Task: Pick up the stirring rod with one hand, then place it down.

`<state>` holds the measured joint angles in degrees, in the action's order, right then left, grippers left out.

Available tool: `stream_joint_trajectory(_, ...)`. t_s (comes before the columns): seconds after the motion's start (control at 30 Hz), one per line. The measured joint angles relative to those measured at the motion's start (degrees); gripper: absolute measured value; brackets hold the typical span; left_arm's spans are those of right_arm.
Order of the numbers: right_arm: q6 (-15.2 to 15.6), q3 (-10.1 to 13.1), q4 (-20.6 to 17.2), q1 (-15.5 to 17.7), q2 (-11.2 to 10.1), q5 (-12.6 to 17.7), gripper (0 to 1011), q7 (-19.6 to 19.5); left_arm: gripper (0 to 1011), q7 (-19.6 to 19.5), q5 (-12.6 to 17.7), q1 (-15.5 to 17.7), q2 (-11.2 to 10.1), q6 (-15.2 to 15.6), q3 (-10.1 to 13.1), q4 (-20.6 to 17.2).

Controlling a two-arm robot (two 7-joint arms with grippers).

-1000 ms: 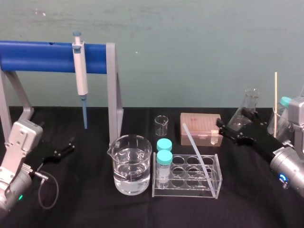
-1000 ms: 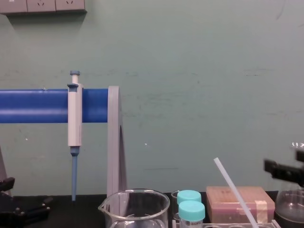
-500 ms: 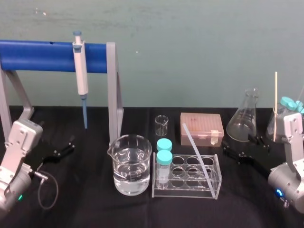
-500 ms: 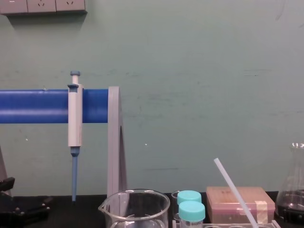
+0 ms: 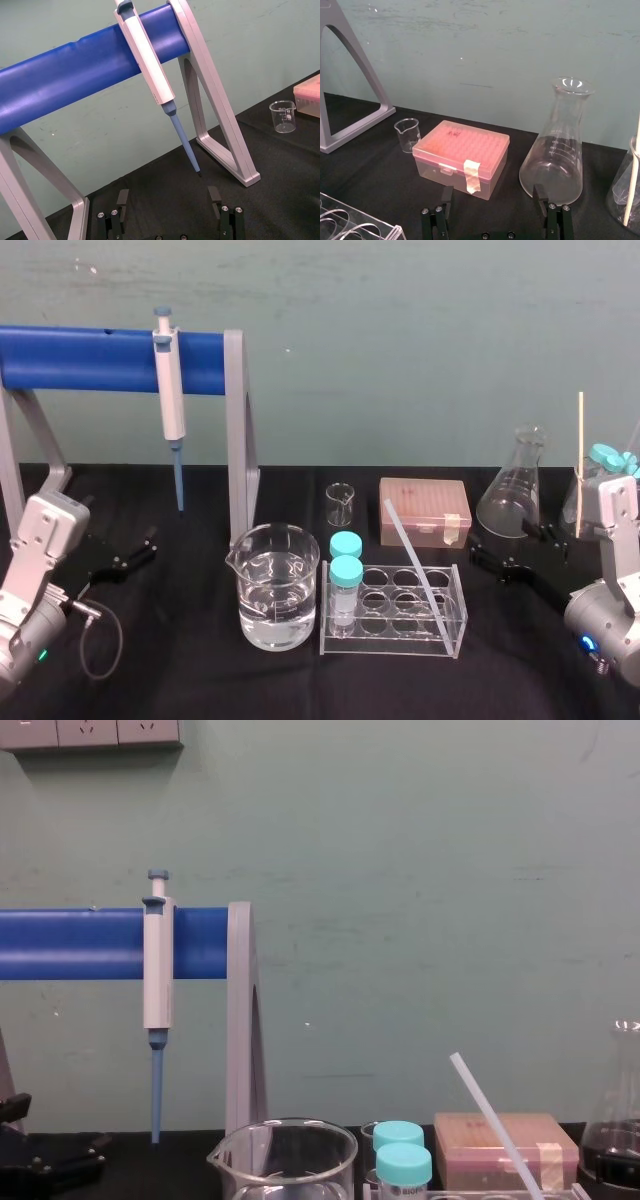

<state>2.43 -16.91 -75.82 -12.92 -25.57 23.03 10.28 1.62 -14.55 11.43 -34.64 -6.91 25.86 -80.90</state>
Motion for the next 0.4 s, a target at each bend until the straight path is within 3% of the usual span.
stream_joint_trajectory(0.4, -0.11, 0.0, -0.09, -0.05, -0.05, 0.13, 1003, 0.03, 1000, 0.0, 0.0, -0.01, 0.0, 0.0, 0.0, 0.0)
